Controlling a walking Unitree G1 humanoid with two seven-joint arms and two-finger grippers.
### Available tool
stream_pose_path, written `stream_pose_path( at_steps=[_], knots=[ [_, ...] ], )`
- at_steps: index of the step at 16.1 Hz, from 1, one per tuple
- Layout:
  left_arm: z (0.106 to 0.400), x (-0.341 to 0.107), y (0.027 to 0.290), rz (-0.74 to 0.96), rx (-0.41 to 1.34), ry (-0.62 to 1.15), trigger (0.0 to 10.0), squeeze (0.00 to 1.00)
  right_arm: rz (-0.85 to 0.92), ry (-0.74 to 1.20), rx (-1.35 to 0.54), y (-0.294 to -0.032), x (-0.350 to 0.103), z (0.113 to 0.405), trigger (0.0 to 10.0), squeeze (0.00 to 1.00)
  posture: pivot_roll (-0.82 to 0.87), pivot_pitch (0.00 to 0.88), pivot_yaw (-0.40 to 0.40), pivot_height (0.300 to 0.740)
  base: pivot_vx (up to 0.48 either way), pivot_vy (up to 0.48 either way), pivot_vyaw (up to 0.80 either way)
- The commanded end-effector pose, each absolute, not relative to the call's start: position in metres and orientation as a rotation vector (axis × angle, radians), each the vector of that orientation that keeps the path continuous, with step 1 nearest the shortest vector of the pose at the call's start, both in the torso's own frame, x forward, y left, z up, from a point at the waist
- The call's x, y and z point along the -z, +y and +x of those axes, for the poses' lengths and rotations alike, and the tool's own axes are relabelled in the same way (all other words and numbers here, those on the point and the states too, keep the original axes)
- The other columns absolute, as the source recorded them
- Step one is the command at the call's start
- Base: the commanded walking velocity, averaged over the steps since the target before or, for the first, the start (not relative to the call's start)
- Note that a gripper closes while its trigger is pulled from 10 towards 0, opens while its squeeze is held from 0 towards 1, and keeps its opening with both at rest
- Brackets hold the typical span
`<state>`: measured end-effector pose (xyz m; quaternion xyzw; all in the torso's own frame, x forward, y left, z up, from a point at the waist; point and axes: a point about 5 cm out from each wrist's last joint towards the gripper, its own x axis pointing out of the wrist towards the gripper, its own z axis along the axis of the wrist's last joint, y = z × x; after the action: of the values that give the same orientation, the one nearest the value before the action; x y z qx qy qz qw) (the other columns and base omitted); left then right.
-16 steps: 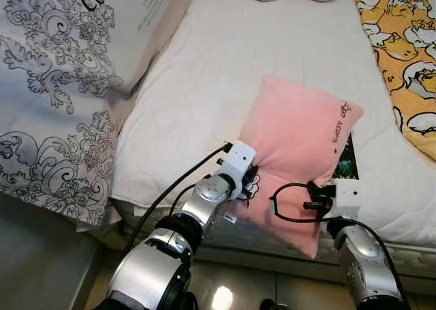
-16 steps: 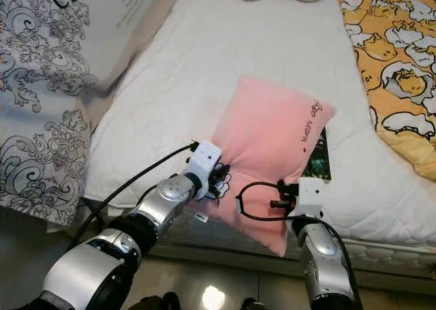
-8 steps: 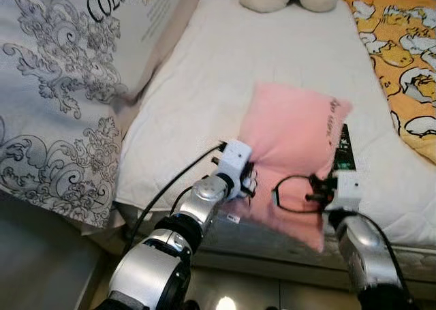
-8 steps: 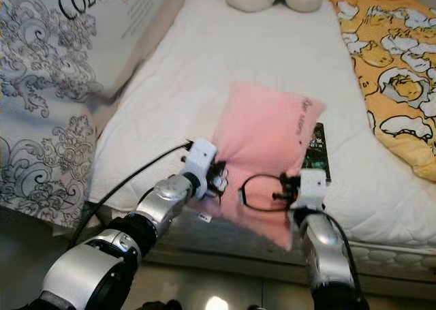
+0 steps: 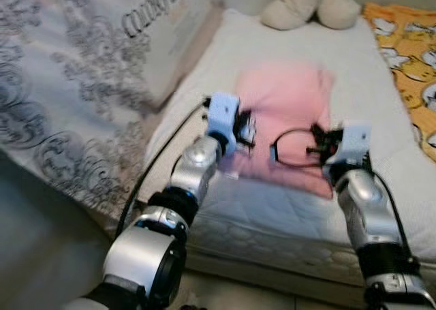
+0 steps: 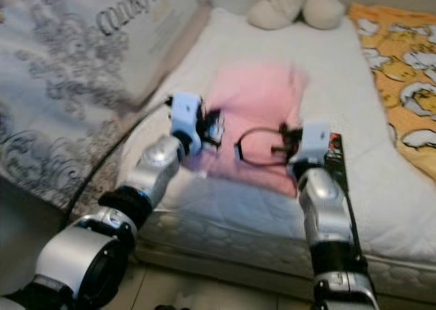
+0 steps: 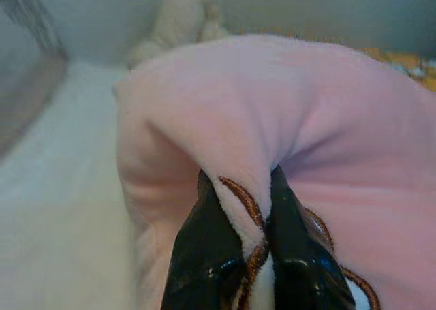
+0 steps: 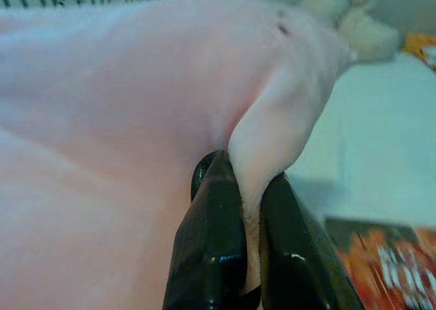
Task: Clean up the room
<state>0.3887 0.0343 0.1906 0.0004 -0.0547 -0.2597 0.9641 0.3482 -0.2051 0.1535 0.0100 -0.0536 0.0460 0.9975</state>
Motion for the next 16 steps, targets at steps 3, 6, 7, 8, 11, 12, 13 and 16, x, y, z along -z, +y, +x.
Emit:
stream_pose_path(
  at_steps=[3, 6, 7, 8, 11, 12, 13, 16],
  knots=[
    [0.393, -0.212, 0.043, 0.04, 0.494, -0.219, 10.0, 0.0, 0.003, -0.08, -0.079, -0.205, -0.147, 0.347, 10.0, 0.0, 0.06, 0.0, 0.084, 0.74, 0.0, 0.0, 0.43],
    [0.392, -0.208, 0.043, 0.032, 0.508, -0.199, 10.0, 0.0, -0.009, -0.061, -0.093, -0.199, -0.14, 0.344, 10.0, 0.0, 0.05, 0.0, 0.089, 0.74, 0.0, 0.16, 0.14],
    [0.393, -0.206, 0.044, 0.039, 0.507, -0.191, 10.0, 0.0, -0.004, -0.055, -0.095, -0.197, -0.137, 0.342, 10.0, 0.0, 0.05, 0.0, 0.089, 0.74, 0.0, 0.48, 0.0],
    [0.393, -0.206, 0.043, 0.069, 0.504, -0.192, 10.0, 0.0, 0.001, -0.049, -0.1, -0.195, -0.134, 0.34, 10.0, 0.0, 0.04, 0.0, 0.088, 0.74, 0.0, 0.48, 0.0],
    [0.394, -0.207, 0.043, 0.059, 0.491, -0.177, 10.0, 0.0, 0.001, -0.039, -0.101, -0.195, -0.13, 0.337, 10.0, 0.0, 0.03, 0.0, 0.088, 0.74, 0.0, 0.48, 0.0],
    [0.395, -0.205, 0.041, 0.063, 0.493, -0.163, 10.0, 0.0, 0.0, -0.034, -0.099, -0.197, -0.129, 0.336, 10.0, 0.0, 0.03, 0.0, 0.088, 0.74, 0.0, 0.48, 0.0],
    [0.395, -0.204, 0.041, 0.07, 0.486, -0.159, 10.0, 0.0, -0.001, -0.033, -0.099, -0.197, -0.128, 0.335, 10.0, 0.0, 0.03, 0.0, 0.089, 0.74, 0.0, 0.48, 0.0],
    [0.394, -0.198, 0.037, 0.099, 0.473, -0.129, 10.0, 0.0, -0.01, -0.025, -0.094, -0.199, -0.125, 0.332, 10.0, 0.0, 0.02, 0.0, 0.092, 0.74, 0.0, 0.096, 0.0]
  ],
)
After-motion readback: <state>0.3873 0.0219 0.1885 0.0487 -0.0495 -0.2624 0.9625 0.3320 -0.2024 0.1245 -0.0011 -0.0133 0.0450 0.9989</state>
